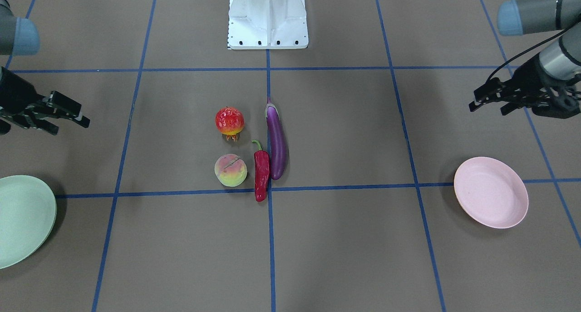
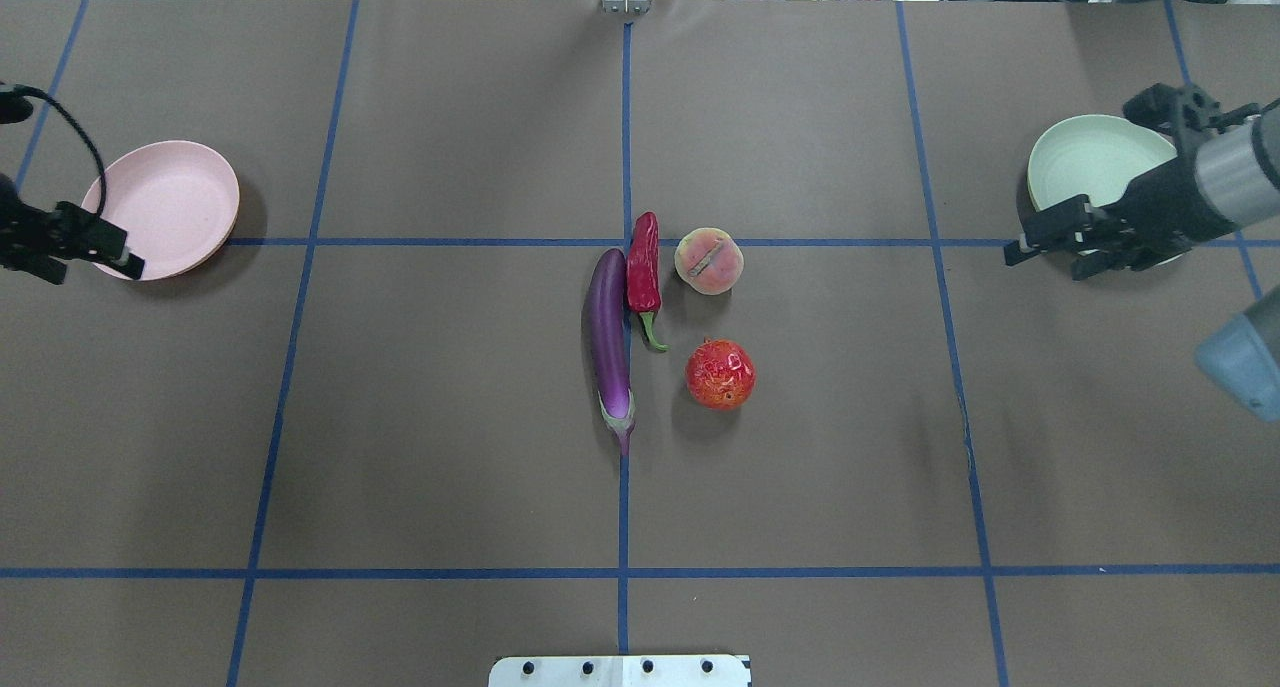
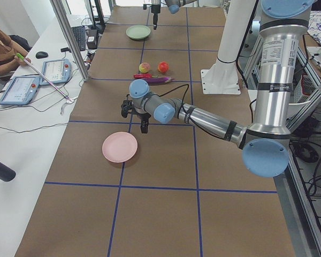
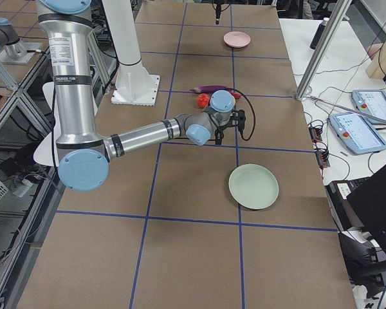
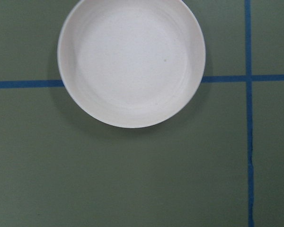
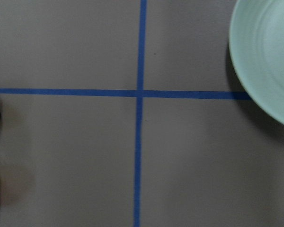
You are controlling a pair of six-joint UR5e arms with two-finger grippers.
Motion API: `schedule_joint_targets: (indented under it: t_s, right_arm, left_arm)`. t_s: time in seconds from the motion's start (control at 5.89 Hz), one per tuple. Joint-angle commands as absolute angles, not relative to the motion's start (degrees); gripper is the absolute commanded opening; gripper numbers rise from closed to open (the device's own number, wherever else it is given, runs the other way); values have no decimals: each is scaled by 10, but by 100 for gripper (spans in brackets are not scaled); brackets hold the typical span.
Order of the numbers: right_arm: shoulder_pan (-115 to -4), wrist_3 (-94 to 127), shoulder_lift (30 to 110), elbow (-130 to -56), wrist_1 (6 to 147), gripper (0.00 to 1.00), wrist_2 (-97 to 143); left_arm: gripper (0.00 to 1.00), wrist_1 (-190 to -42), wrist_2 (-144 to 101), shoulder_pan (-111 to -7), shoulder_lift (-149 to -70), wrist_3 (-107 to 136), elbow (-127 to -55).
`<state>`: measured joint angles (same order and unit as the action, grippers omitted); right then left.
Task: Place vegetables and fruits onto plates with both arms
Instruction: 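Move the left gripper toward the eggplant while the right gripper approaches the peach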
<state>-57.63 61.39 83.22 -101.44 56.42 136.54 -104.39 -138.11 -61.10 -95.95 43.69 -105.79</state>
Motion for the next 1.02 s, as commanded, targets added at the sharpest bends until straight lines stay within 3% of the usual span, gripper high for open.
schedule_joint_targets:
  t_s: [0.0,0.34,0.68,0.85]
  right_arm:
    - [-490,769,749,-999,562,100,1267]
    - [-447,805,672,-931,562,100,1207]
    - [-412,870,595,-854,558,100,1138]
    - [-401,918,592,-848,558,100,1098]
  left_arm:
    - [100,-1042,-1345,-514,-1076,607,-1057]
    - [100,-1040,-1229,-402,-1145,663,-1049]
    - [100,-1030,-1206,-368,-1164,668,-1042]
    - [100,-1029,-1184,-354,-1172,679,-1034]
